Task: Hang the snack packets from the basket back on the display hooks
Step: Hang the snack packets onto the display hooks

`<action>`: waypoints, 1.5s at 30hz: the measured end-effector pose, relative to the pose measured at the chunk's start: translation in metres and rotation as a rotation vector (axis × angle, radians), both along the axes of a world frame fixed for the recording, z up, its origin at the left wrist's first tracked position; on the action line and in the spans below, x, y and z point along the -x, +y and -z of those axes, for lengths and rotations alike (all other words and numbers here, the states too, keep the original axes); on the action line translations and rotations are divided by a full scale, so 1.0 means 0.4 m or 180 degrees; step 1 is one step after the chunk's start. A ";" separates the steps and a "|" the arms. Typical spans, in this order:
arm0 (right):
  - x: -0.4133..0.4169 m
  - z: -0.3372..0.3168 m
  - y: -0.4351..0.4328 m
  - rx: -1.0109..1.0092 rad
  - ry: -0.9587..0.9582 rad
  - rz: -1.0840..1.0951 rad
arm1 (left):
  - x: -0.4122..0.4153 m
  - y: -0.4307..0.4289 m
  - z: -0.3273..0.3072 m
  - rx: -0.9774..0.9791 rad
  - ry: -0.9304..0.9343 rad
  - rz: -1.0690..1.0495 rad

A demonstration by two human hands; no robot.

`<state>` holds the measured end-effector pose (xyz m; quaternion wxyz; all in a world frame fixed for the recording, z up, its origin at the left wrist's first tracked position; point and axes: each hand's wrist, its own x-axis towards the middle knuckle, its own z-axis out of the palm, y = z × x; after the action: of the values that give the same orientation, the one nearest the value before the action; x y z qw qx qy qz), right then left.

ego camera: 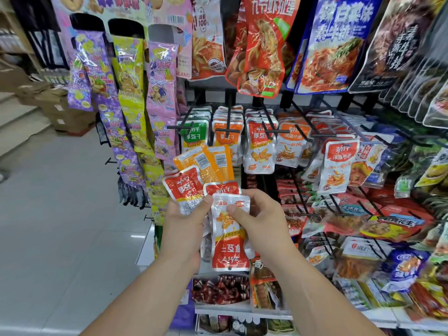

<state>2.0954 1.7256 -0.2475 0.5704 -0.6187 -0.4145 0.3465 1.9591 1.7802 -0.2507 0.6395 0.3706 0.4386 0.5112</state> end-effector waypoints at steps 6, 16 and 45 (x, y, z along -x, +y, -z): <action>-0.018 0.029 0.009 0.0115 -0.0307 0.0207 | -0.001 0.010 0.005 -0.0108 0.0358 -0.0260; -0.061 0.011 0.005 -0.0113 0.0291 0.1267 | -0.002 0.008 0.032 -0.0136 0.0519 -0.0473; -0.066 0.030 -0.006 -0.0045 -0.0138 0.1271 | -0.022 0.005 0.021 -0.0078 0.0504 -0.0354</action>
<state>2.1216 1.7234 -0.2594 0.6231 -0.6918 -0.2982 0.2102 1.9680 1.7820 -0.2589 0.5689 0.3927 0.5014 0.5204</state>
